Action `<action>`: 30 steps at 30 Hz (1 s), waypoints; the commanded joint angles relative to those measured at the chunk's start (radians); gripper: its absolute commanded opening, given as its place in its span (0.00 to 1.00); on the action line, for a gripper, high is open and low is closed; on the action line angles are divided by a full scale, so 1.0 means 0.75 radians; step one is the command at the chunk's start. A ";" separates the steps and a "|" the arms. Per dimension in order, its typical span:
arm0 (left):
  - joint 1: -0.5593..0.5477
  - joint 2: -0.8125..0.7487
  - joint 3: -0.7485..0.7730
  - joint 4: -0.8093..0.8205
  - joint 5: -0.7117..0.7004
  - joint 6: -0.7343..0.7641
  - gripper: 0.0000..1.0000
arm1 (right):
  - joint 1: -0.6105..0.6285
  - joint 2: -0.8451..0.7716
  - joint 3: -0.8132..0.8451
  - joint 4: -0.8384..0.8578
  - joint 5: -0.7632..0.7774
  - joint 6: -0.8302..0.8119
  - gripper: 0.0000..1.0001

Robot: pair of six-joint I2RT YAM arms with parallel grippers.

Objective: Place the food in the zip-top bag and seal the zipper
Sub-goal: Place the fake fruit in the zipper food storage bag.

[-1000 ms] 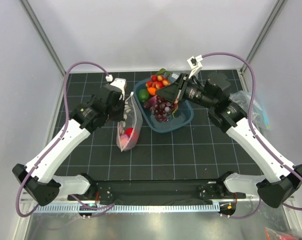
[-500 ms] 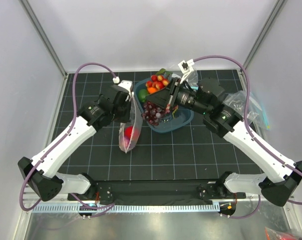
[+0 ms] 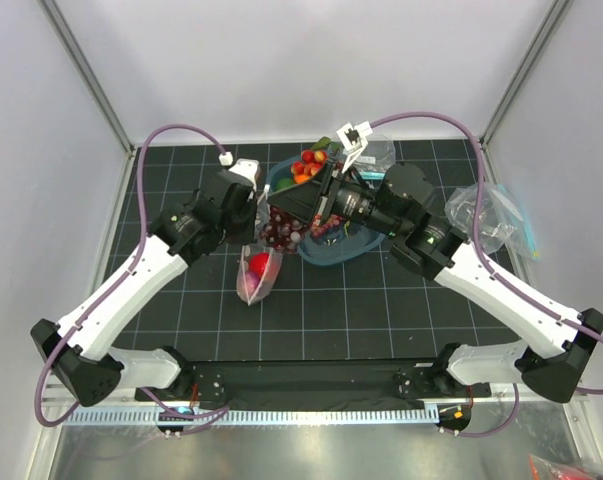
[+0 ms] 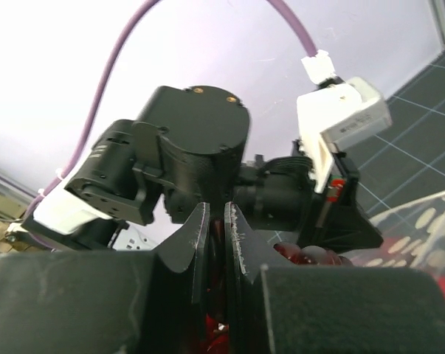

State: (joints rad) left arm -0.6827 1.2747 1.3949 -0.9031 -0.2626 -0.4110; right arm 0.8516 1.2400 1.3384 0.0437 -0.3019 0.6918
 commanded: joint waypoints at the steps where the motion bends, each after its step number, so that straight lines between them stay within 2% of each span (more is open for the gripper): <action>1: -0.004 -0.049 0.050 -0.011 -0.042 0.020 0.00 | 0.026 -0.021 0.040 0.212 0.034 0.014 0.02; 9: -0.002 -0.055 0.159 -0.174 -0.243 0.082 0.00 | 0.049 0.007 0.003 0.330 0.081 0.037 0.01; 15: 0.000 -0.021 0.185 -0.297 -0.580 0.135 0.00 | 0.051 -0.015 -0.038 0.320 0.133 0.027 0.01; 19: 0.000 0.012 0.208 -0.336 -0.703 0.151 0.00 | 0.051 -0.050 -0.062 0.285 0.178 0.004 0.01; 25: 0.000 0.114 0.245 -0.369 -0.652 0.149 0.00 | 0.051 -0.146 -0.134 0.181 0.302 -0.047 0.01; 30: -0.008 0.166 0.163 -0.265 -0.354 0.086 0.00 | 0.049 -0.230 -0.210 0.095 0.462 -0.090 0.01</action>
State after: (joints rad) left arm -0.6834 1.3888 1.5375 -1.1488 -0.6453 -0.3161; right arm 0.8845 1.1297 1.1915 0.1024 -0.0643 0.6621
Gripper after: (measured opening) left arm 0.016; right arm 0.149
